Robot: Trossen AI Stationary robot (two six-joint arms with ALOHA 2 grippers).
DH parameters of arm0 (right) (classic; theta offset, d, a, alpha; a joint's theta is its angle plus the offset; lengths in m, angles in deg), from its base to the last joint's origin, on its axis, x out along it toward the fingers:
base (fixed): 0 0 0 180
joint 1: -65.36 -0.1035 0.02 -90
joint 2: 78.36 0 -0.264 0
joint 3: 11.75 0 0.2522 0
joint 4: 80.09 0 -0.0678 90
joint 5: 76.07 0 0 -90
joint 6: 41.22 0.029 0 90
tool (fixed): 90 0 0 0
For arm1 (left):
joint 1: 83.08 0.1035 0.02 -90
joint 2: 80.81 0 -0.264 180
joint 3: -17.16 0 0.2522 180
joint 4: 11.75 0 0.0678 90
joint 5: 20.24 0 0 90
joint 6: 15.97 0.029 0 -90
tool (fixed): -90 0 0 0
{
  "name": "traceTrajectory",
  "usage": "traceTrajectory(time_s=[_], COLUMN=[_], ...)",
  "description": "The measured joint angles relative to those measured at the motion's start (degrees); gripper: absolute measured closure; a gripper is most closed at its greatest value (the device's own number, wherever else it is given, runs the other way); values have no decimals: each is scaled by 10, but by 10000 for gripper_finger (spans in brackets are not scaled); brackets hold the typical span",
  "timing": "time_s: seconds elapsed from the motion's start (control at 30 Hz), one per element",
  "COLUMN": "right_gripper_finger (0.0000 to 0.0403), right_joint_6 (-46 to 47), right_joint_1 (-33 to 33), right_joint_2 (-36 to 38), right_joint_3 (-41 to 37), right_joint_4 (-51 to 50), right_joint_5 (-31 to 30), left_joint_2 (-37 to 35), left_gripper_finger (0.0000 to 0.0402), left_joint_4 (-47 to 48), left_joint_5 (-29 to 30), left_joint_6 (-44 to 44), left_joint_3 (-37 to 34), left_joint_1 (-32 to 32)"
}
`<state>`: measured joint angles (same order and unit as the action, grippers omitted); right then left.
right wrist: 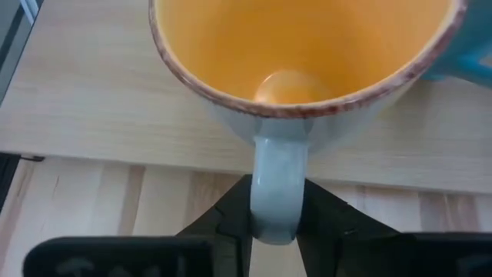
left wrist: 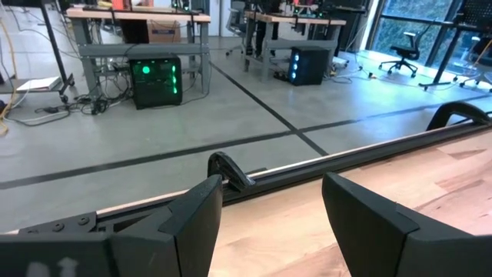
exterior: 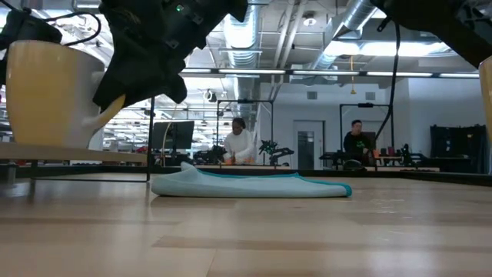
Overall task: Stack small to large cups/mugs on shelf
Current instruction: Put the yellow mug on the shelf
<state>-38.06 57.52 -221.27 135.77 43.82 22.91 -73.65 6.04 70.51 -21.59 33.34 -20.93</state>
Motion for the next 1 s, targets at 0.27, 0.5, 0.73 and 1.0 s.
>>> traceTrajectory(time_s=[0.27, 0.5, 0.73, 1.0], right_gripper_finger=[301, 301, 295, 237], right_joint_6=[-20, -21, -17, -17], right_joint_1=[3, 2, 2, 2], right_joint_2=[0, 0, 0, 0], right_joint_3=[0, 0, 0, 0], right_joint_4=[12, 12, 12, 16], right_joint_5=[2, 2, 2, 0], left_joint_2=[0, 0, 0, 0], left_gripper_finger=[184, 184, 184, 184], left_joint_4=[0, 0, 0, 0], left_joint_5=[0, 0, 0, 0], left_joint_6=[0, 0, -1, -1], left_joint_3=[0, 0, 0, 0], left_joint_1=[0, 0, 0, 0])
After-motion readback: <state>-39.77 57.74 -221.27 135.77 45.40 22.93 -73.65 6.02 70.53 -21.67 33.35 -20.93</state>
